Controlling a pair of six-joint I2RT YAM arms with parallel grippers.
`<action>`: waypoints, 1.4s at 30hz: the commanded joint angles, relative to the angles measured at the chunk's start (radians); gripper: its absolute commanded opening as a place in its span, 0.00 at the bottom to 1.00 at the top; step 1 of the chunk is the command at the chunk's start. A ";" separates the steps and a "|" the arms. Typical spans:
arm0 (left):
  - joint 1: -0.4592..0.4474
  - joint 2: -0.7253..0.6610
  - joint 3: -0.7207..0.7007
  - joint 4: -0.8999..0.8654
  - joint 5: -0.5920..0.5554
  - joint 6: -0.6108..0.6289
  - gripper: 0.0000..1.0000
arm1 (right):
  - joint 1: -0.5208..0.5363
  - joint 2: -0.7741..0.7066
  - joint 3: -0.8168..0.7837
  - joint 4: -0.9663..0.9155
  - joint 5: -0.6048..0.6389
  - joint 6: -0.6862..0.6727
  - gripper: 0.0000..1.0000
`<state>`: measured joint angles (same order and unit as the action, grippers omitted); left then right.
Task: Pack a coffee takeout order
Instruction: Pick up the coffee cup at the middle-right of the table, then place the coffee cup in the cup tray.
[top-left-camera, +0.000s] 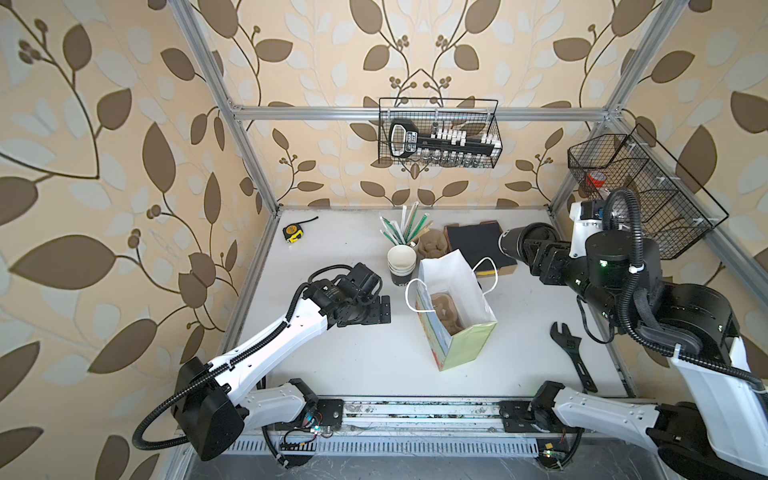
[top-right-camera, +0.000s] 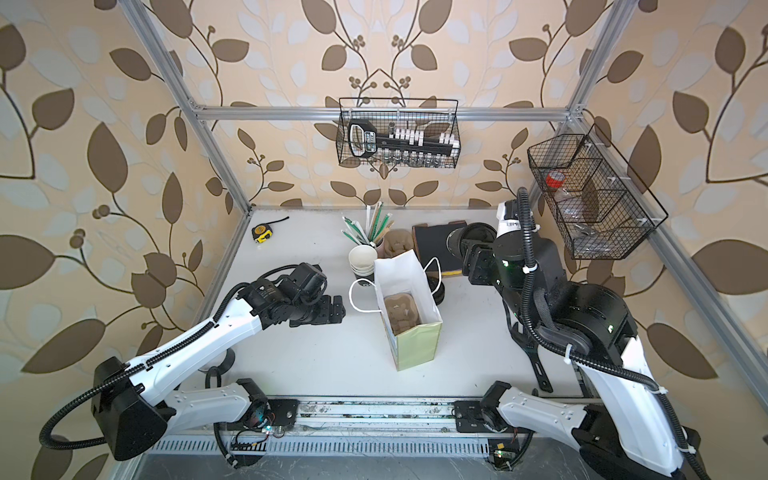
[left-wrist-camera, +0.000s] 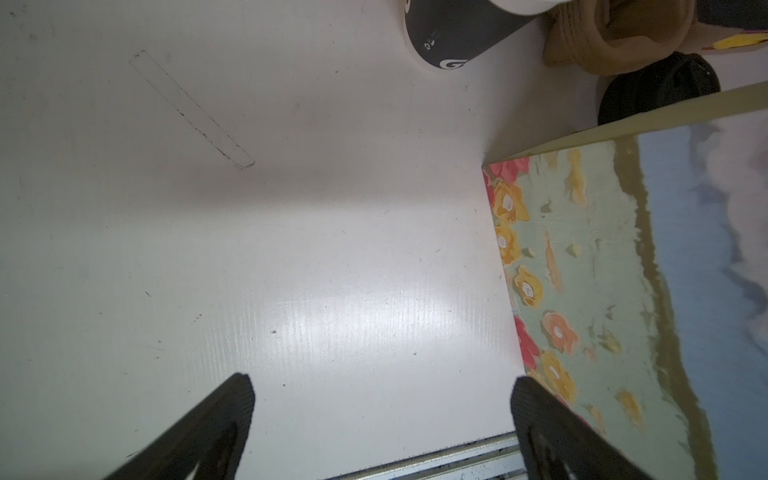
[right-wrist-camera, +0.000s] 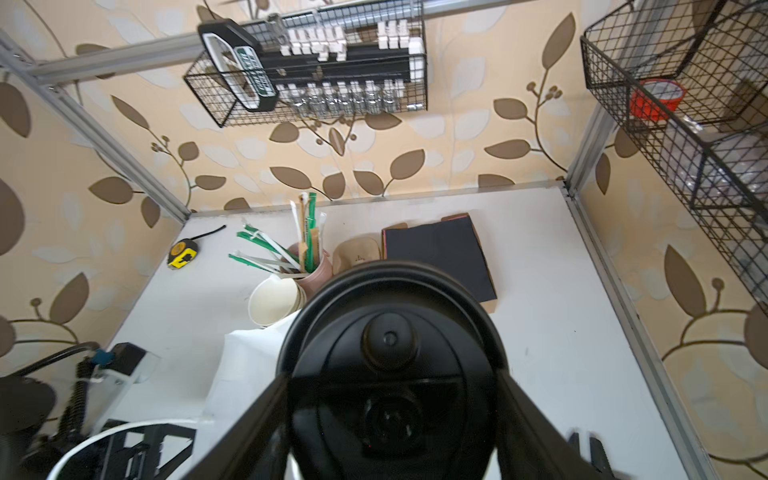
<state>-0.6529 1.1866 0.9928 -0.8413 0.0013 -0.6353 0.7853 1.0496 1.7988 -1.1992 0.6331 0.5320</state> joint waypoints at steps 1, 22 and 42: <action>0.009 0.001 -0.004 0.001 0.011 -0.010 0.99 | 0.059 0.012 0.044 -0.027 0.061 0.023 0.66; 0.029 -0.008 -0.006 0.002 0.018 -0.004 0.99 | 0.374 0.184 0.148 -0.180 0.098 0.129 0.67; 0.034 -0.012 -0.008 0.002 0.022 -0.002 0.99 | 0.398 0.284 0.032 -0.260 -0.036 0.100 0.68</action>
<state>-0.6266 1.1866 0.9920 -0.8410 0.0204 -0.6350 1.1782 1.3293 1.8484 -1.4239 0.6163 0.6426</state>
